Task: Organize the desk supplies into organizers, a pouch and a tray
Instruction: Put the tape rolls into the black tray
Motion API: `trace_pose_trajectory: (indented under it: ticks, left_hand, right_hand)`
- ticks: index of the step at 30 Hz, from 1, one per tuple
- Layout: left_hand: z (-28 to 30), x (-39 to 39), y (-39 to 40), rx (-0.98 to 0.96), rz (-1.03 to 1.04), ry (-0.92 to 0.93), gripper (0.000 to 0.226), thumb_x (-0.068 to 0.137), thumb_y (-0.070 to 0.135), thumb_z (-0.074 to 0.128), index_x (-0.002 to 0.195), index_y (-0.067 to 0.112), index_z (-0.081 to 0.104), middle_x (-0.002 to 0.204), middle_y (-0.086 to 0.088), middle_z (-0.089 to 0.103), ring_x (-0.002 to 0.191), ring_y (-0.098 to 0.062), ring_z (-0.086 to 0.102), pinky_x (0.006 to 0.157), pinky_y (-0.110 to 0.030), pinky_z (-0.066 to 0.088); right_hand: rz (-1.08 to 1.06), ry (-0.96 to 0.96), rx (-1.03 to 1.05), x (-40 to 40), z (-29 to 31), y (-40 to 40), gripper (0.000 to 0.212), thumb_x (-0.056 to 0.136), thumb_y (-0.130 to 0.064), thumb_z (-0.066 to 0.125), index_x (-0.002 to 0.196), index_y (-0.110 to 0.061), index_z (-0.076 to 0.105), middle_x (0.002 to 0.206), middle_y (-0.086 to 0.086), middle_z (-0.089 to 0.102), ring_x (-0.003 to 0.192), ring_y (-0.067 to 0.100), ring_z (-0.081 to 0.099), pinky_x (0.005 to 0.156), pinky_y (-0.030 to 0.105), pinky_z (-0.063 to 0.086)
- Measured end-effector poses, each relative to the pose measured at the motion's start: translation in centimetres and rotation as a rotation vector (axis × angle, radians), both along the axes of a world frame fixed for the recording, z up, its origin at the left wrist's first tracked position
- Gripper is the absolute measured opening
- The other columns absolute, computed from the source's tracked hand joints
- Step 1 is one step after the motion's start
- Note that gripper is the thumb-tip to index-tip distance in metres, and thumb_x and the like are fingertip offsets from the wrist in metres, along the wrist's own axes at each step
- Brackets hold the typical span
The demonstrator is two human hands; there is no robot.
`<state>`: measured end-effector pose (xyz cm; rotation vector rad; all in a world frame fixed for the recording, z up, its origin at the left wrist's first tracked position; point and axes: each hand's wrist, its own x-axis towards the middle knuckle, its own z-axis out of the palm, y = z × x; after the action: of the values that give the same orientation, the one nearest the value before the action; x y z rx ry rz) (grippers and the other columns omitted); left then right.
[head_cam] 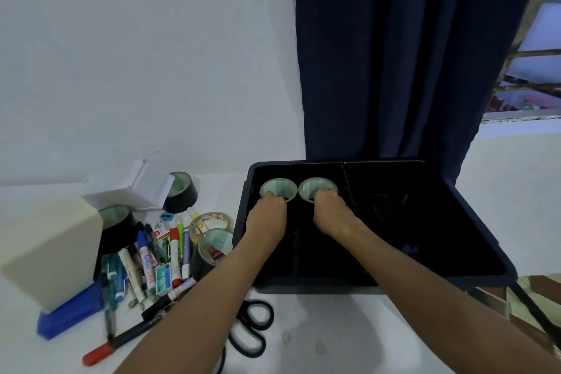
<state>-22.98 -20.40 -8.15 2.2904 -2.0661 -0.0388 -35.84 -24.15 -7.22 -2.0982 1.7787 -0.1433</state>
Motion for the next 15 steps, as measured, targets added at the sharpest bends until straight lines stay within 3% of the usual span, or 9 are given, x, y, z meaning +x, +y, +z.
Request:
trace_pose_trajectory:
  ticks: [5, 10, 15]
  left_hand:
    - [-1.2, -0.2, 0.0, 0.022, -0.021, -0.084, 0.039, 0.091, 0.017, 0.051, 0.124, -0.002, 0.045, 0.127, -0.020, 0.047, 0.115, -0.032, 0.048, 0.091, -0.037, 0.046]
    - [-1.3, -0.2, 0.0, -0.054, -0.035, -0.300, 0.032, 0.092, 0.014, 0.046, 0.121, 0.001, 0.050, 0.125, -0.018, 0.048, 0.114, -0.032, 0.044, 0.090, -0.037, 0.041]
    - [-0.1, 0.3, 0.5, -0.022, -0.096, -0.195, 0.036, 0.090, 0.017, 0.048, 0.122, 0.000, 0.048, 0.127, -0.018, 0.042, 0.113, -0.032, 0.043, 0.087, -0.037, 0.044]
  right_hand:
    - [0.081, 0.110, 0.032, -0.1, -0.1, -0.3, 0.032, 0.091, 0.000, 0.046, 0.122, 0.002, 0.052, 0.124, 0.022, 0.054, 0.113, 0.034, 0.055, 0.082, 0.036, 0.049]
    - [0.092, 0.152, 0.042, 0.0, 0.1, -0.2, 0.030, 0.091, 0.000, 0.047, 0.120, 0.002, 0.054, 0.123, 0.021, 0.055, 0.113, 0.033, 0.055, 0.082, 0.034, 0.050]
    - [0.083, 0.148, -0.003, 0.3, 1.1, 0.3, 0.027, 0.091, -0.005, 0.051, 0.117, 0.000, 0.057, 0.118, 0.017, 0.061, 0.107, 0.032, 0.061, 0.076, 0.033, 0.048]
